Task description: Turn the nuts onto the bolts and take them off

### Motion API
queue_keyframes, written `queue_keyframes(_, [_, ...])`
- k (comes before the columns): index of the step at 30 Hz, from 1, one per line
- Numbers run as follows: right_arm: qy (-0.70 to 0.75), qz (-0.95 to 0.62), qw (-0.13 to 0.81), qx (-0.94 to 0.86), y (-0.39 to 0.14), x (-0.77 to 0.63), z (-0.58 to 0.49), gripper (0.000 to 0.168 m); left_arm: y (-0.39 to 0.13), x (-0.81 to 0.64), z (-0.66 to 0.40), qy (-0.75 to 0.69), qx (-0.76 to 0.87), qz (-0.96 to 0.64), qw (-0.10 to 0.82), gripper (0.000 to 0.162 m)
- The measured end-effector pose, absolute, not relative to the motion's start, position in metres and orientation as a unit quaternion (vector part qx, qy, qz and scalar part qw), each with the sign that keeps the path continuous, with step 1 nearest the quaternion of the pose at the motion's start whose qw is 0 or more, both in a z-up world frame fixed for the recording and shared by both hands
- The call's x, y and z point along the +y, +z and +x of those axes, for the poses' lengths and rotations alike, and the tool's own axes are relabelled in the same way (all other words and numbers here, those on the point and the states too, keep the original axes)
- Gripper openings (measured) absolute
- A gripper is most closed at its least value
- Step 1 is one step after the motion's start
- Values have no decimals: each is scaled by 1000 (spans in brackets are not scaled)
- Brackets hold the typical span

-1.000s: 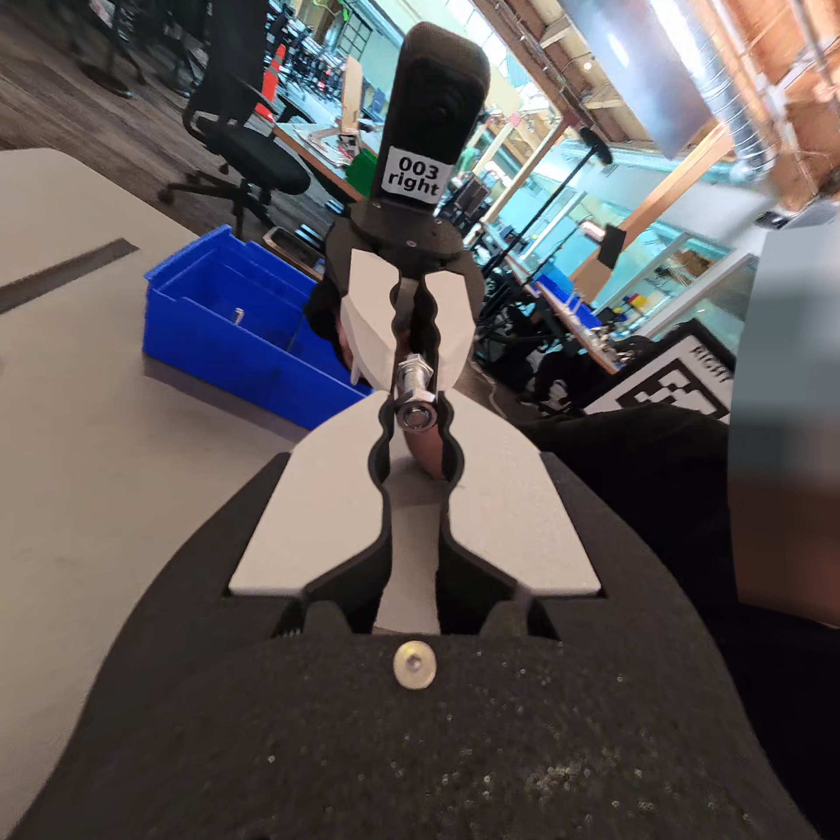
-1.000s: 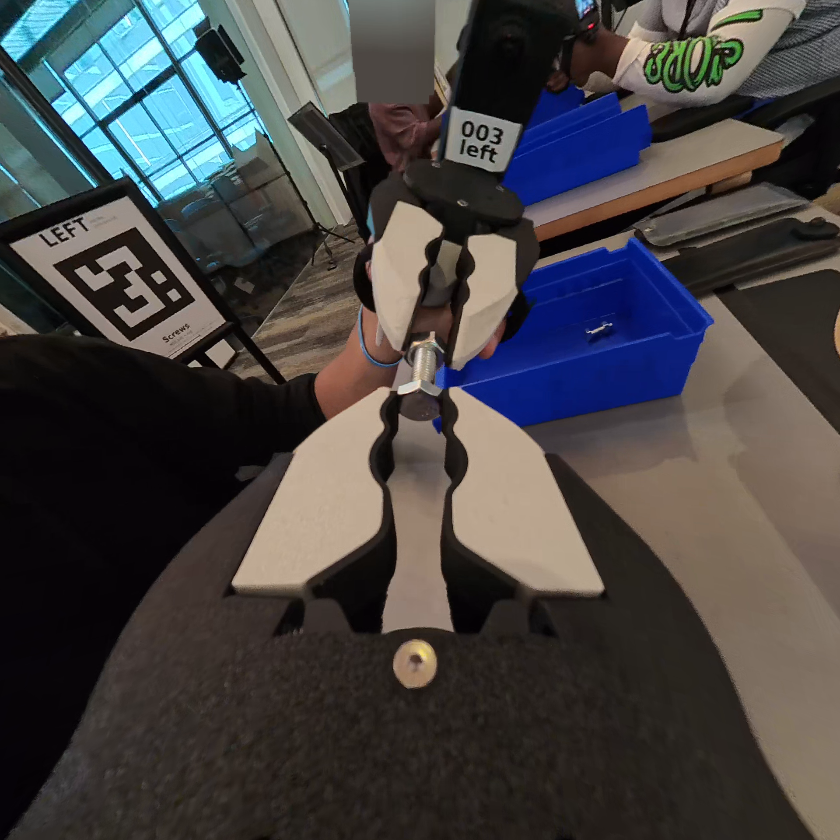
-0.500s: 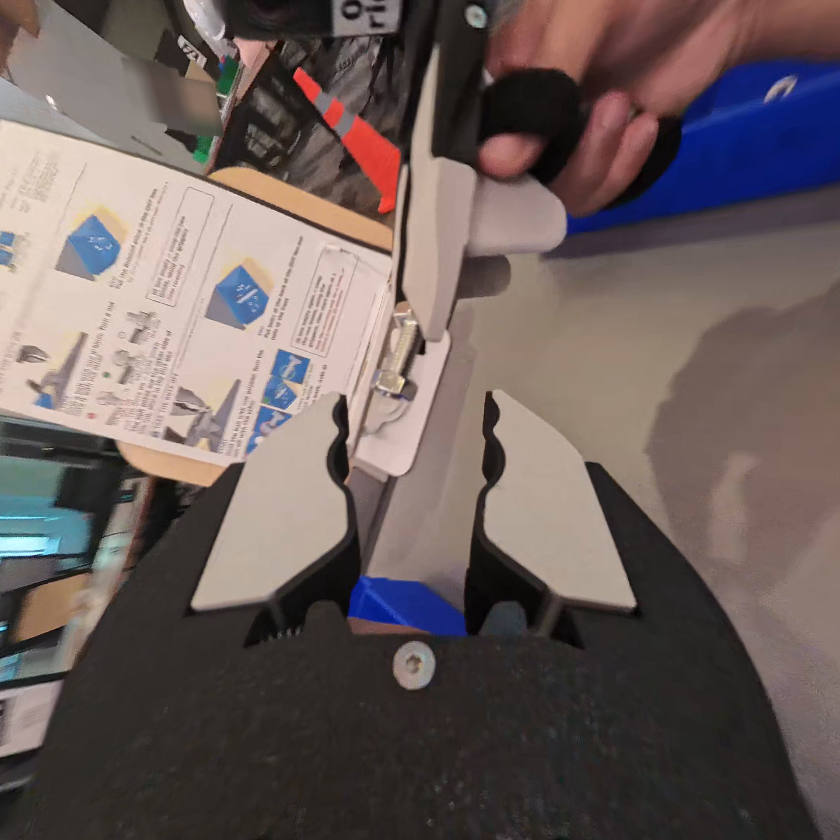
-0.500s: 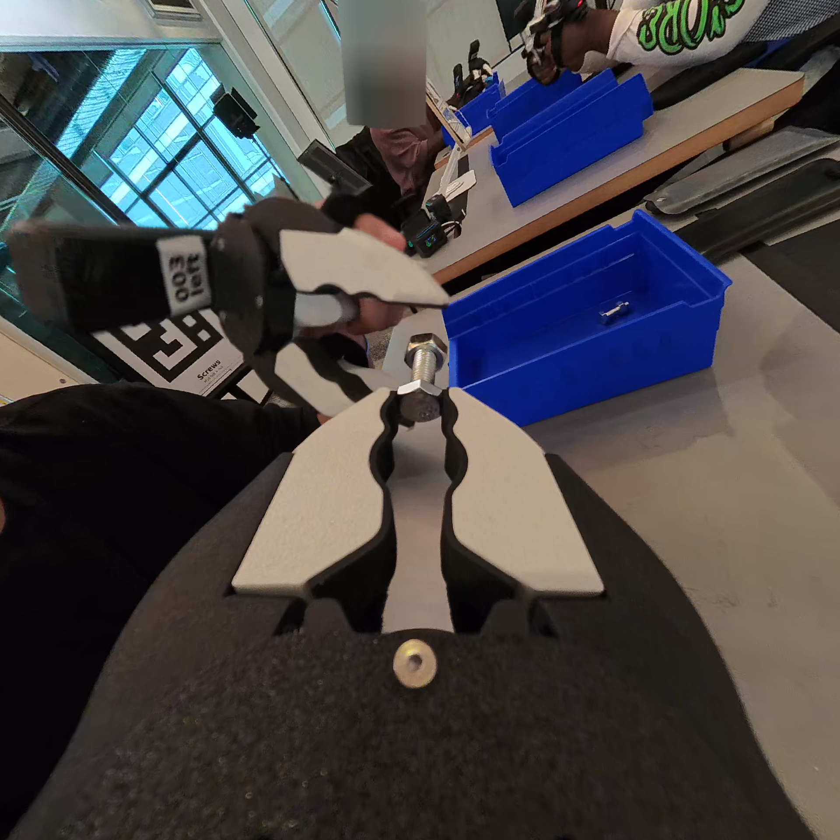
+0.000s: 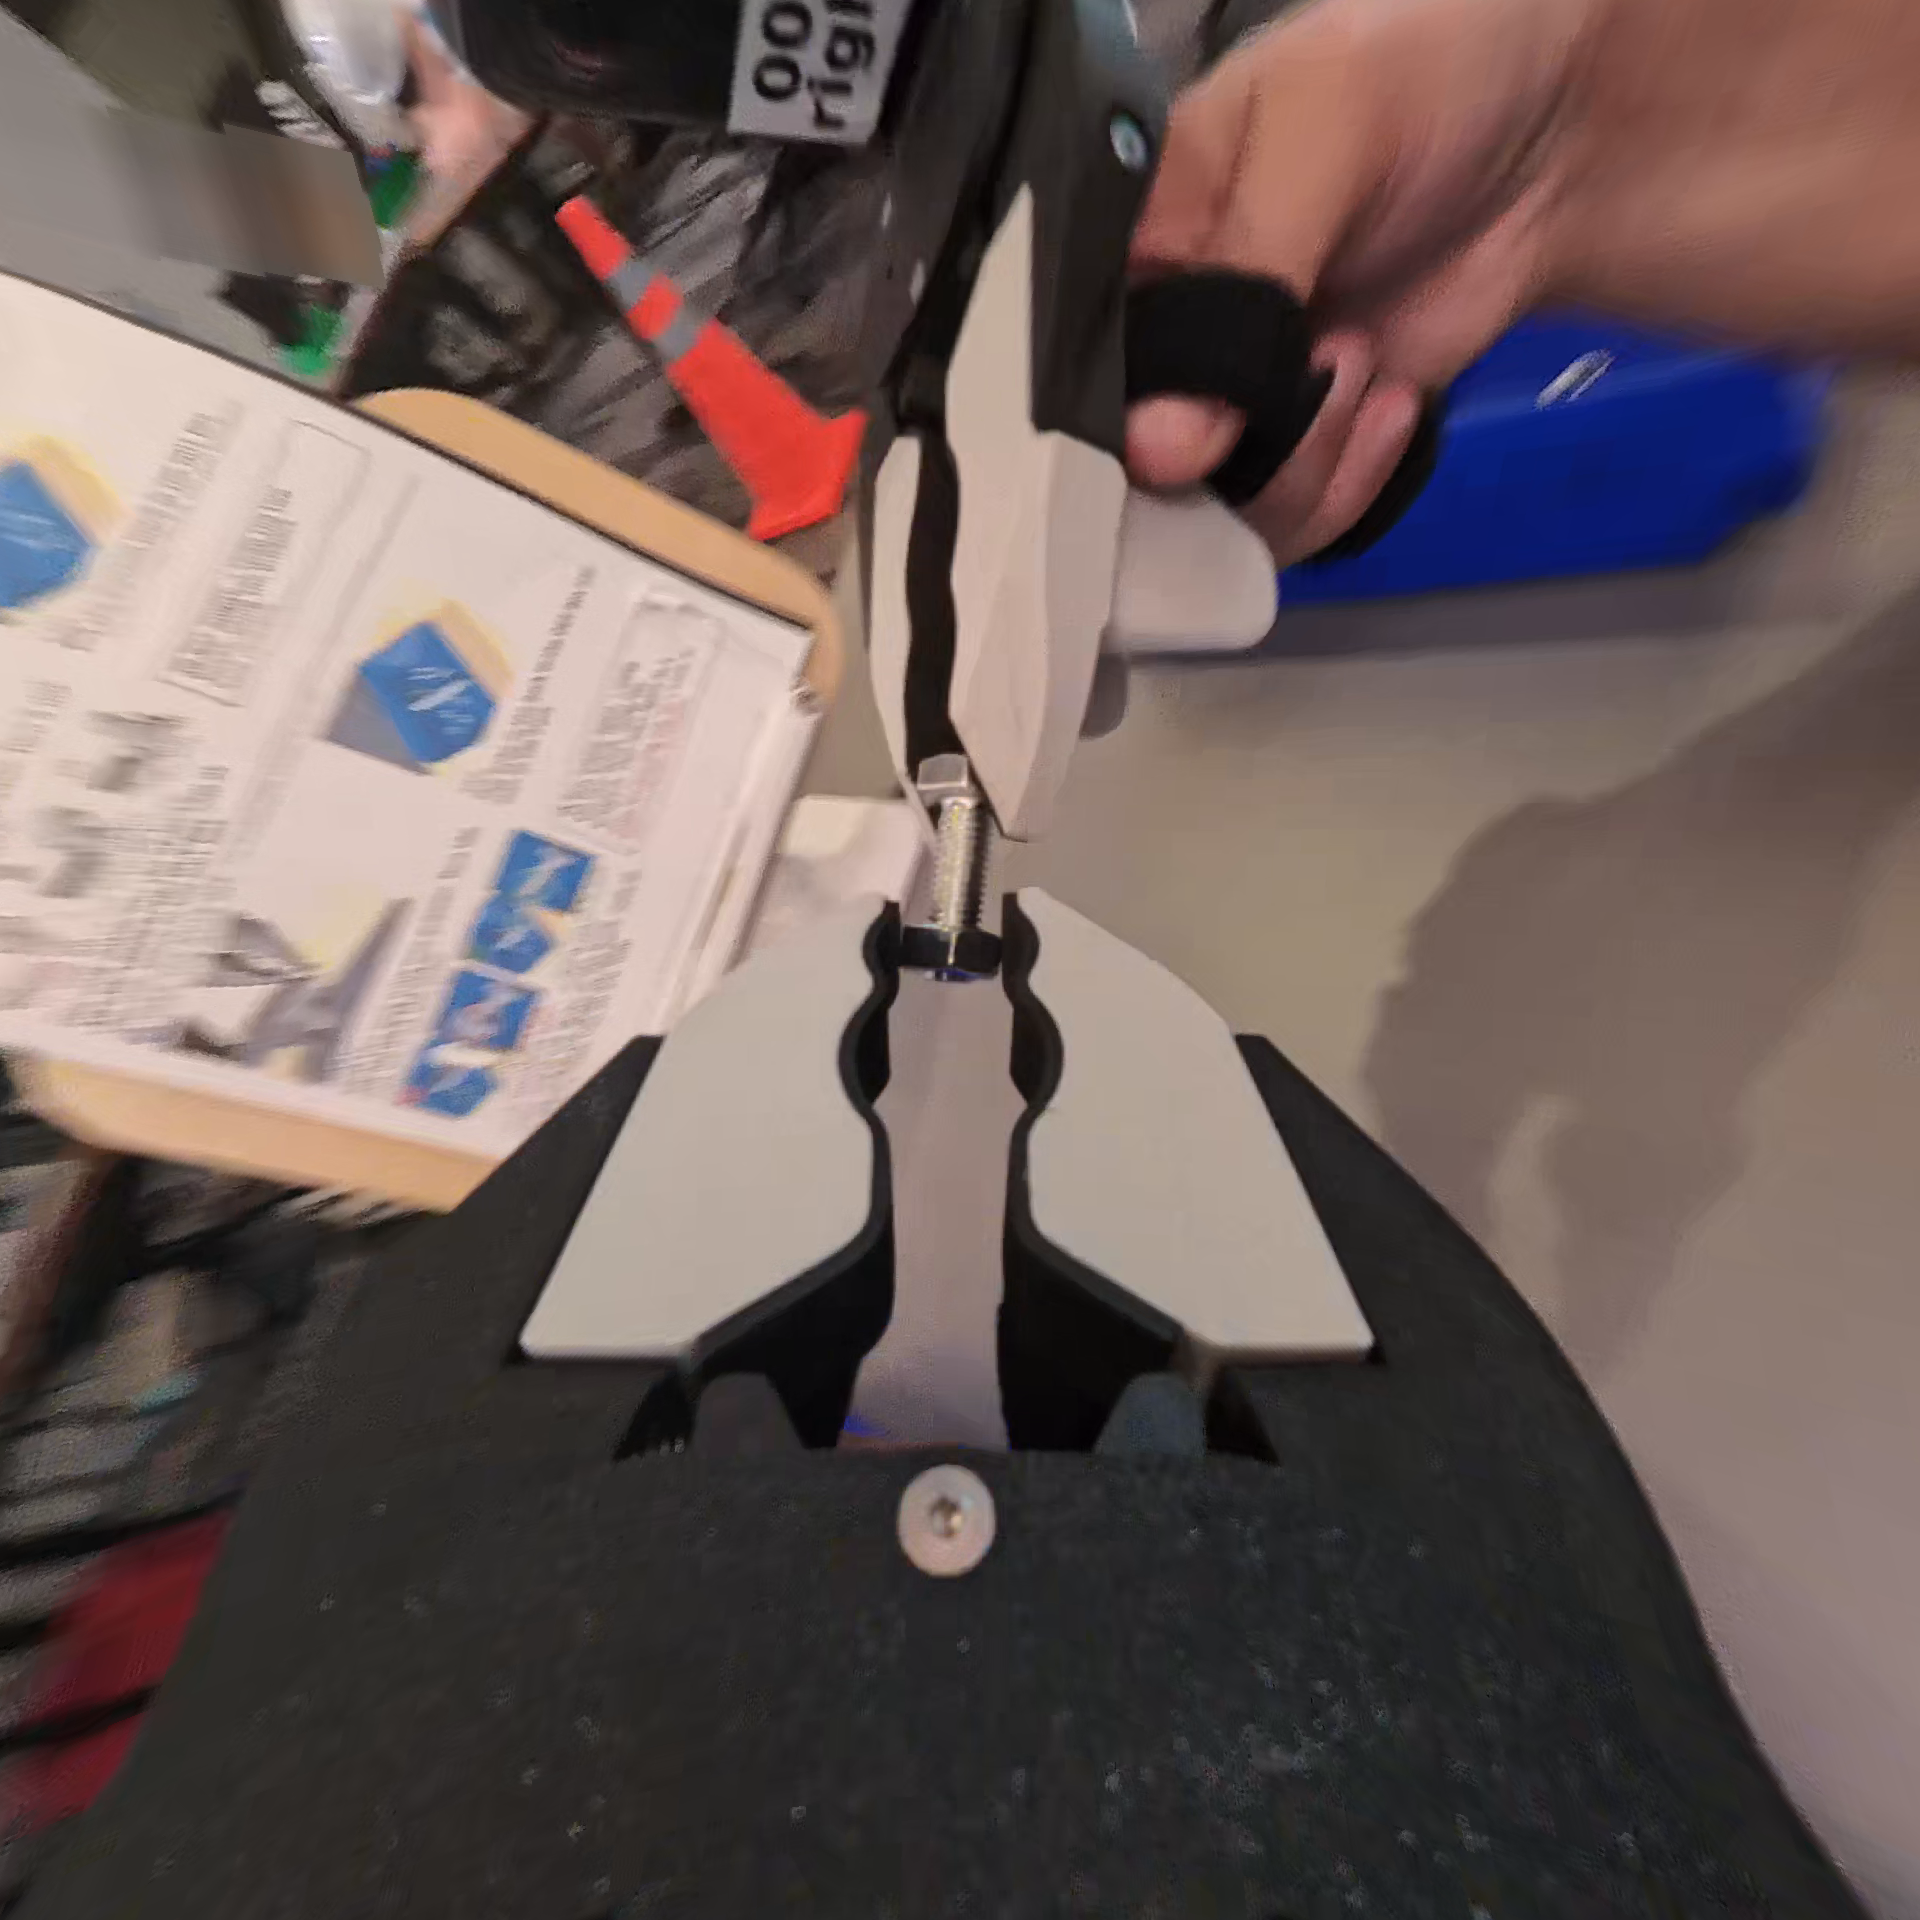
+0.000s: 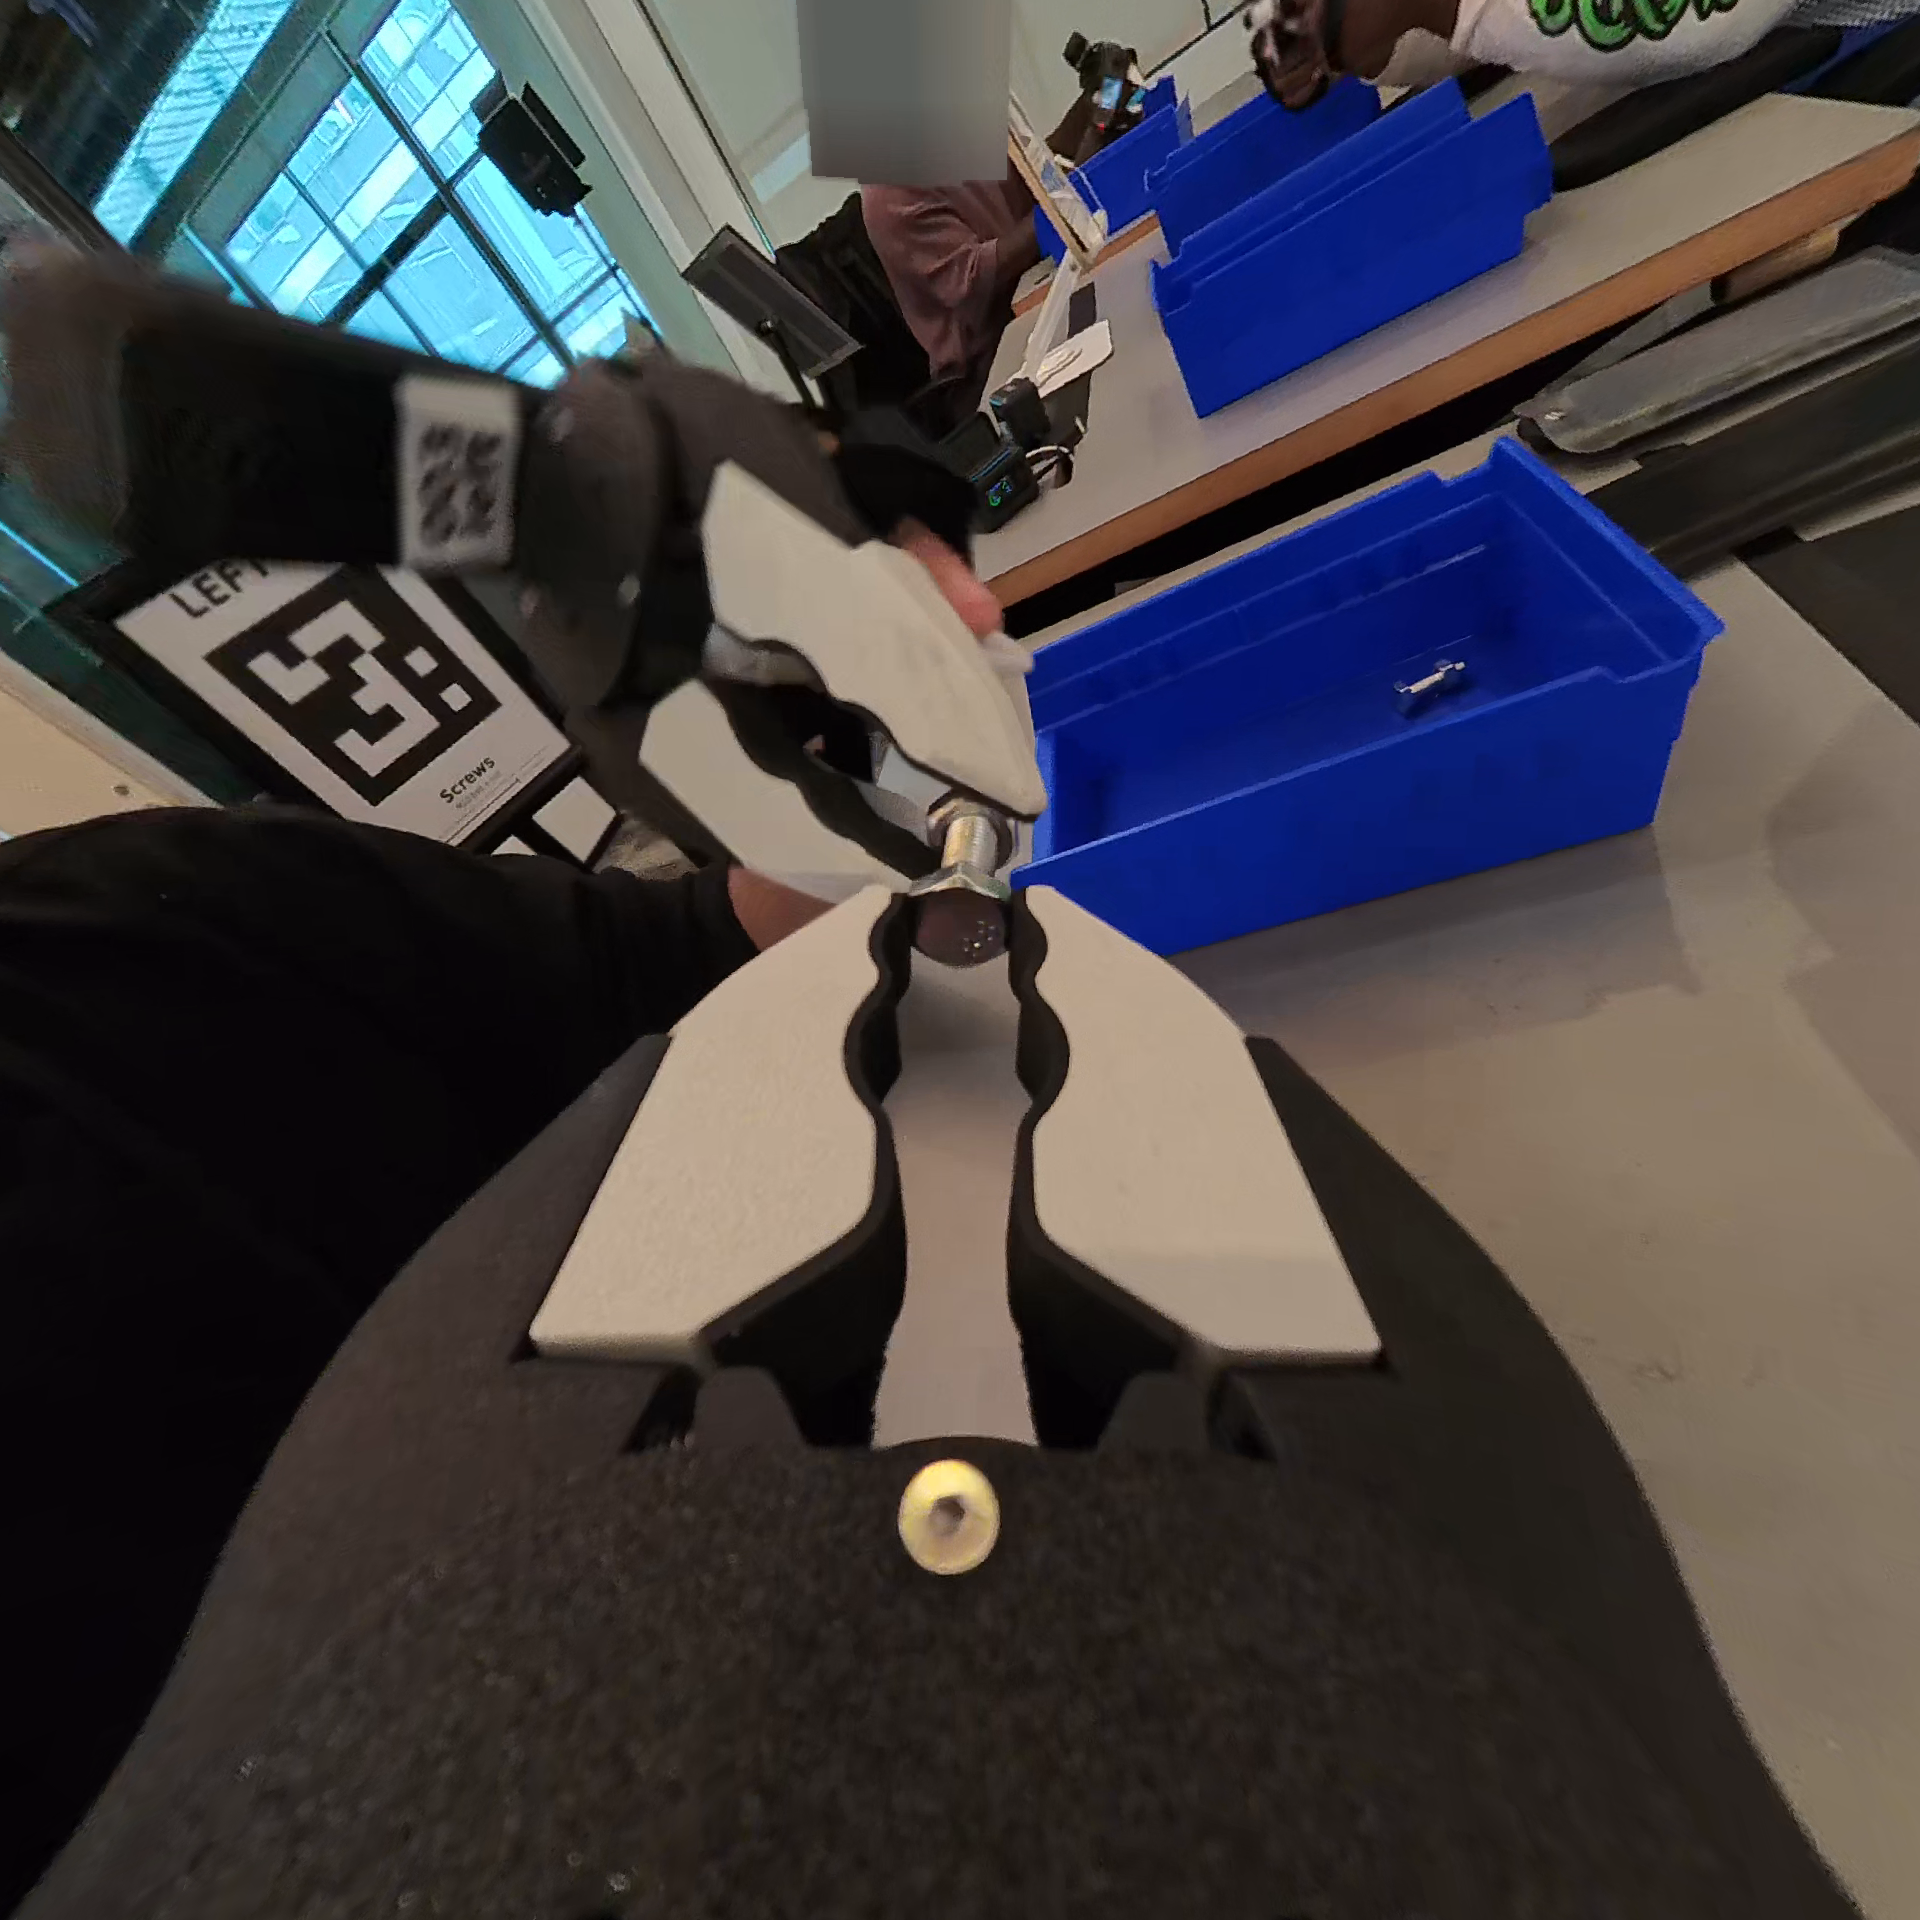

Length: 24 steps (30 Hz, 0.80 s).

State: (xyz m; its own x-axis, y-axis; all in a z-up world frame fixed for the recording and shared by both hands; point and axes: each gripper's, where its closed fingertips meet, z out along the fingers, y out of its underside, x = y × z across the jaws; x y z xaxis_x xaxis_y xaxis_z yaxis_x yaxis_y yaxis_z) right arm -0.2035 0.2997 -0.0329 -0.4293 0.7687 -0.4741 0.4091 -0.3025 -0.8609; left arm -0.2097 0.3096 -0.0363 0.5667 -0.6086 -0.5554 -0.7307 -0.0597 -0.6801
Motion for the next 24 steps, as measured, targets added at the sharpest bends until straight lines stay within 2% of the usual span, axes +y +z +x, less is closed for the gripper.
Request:
queue_keyframes(1, [623, -508, 145, -577, -31, 297, -202, 18, -34, 306, -206, -6, 454, -730, 510, 17])
queue_keyframes(5, [623, -479, 155, -599, -23, 285, -198, 18, -19, 290, -198, -275, 413, -717, 489, 17])
queue_keyframes(10, [628, -464, 166, -603, -18, 282, -197, 18, 0, 287, -196, -554, 293, -678, 383, 13])
queue_keyframes(12, [625, -467, 173, -602, -18, 285, -196, 18, 5, 292, -196, -631, 243, -651, 344, 9])
queue_keyframes(13, [621, -472, 179, -600, -18, 288, -197, 18, 7, 297, -198, -651, 228, -638, 342, 0])
queue_keyframes(14, [617, -480, 183, -596, -19, 291, -198, 18, 8, 300, -200, -660, 223, -628, 348, 0])
queue_keyframes(15, [616, -487, 186, -591, -19, 294, -199, 18, 9, 302, -201, -658, 227, -623, 357, 6])
queue_keyframes(16, [617, -492, 185, -585, -20, 296, -200, 18, 10, 301, -201, -652, 235, -622, 365, 28])
queue_keyframes(19, [623, -508, 180, -567, -20, 304, -200, 18, 12, 302, -202, -578, 274, -640, 425, 39])
queue_keyframes(22, [647, -506, 164, -546, -16, 308, -198, 18, -3, 320, -214, -323, 336, -696, 547, 50])
queue_keyframes(24, [655, -510, 155, -536, -15, 311, -196, 18, -14, 316, -212, -195, 396, -701, 559, 57])
